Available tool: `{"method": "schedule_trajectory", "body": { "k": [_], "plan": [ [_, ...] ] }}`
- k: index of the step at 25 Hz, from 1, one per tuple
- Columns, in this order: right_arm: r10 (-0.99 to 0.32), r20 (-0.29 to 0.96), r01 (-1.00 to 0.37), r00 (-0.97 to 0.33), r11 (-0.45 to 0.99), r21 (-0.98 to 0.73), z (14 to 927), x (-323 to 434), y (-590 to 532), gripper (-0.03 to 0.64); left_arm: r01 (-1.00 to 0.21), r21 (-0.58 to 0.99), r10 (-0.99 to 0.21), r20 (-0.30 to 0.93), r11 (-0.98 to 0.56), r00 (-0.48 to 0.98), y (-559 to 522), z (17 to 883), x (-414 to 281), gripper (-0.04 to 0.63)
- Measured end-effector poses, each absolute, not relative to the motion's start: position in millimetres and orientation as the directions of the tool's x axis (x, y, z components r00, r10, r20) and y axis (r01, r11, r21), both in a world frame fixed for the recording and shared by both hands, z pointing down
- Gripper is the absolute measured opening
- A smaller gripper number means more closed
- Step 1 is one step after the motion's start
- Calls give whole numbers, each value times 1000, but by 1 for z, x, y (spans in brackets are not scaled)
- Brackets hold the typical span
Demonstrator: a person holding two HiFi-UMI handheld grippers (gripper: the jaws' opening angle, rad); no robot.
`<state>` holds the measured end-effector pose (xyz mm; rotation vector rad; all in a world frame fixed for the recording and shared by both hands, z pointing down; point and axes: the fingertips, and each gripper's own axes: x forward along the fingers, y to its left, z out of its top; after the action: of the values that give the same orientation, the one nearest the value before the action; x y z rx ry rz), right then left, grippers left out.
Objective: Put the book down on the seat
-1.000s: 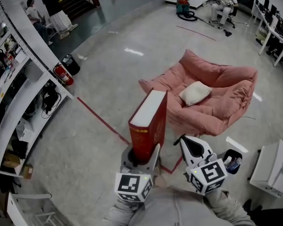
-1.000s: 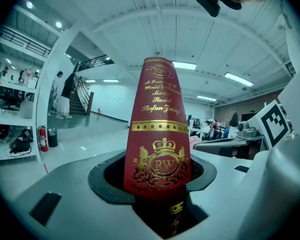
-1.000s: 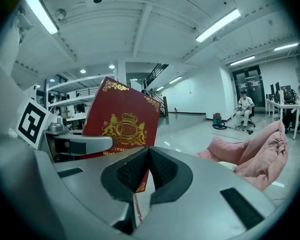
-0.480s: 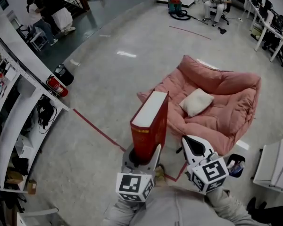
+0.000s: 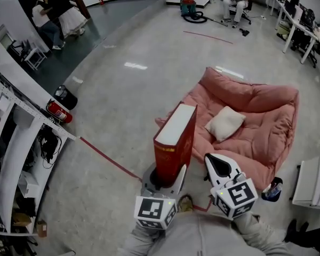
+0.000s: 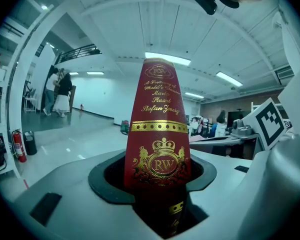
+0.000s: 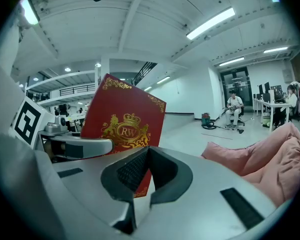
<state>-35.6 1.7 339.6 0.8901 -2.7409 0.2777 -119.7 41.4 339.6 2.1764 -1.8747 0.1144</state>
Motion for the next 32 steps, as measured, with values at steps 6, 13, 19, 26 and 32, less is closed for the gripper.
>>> {"method": "schedule_trajectory", "body": {
  "k": [6,13,19,26,32],
  "plan": [
    [-548,300,-596,-780,797,-94,344,-57,-13,5,-975,150,-951,239,-162,194,23,342,-130,255],
    [-554,296,-602,-778,793,-97,338,-69,-25,5,-972,159,-945,250,-174,210,10,343,-137,253],
    [-544,292,-592,-787,799,-106,342,-77,-52,5,-972,155,-937,275,-178,215,-17,355,-137,253],
    [-540,315,-599,-781,790,-129,358,-86,-108,5,-968,177,-921,318,-175,225,-71,375,-147,253],
    [-560,333,-630,-759,760,-157,371,-87,-158,5,-964,194,-902,355,-184,244,-124,397,-151,253]
  ]
}}
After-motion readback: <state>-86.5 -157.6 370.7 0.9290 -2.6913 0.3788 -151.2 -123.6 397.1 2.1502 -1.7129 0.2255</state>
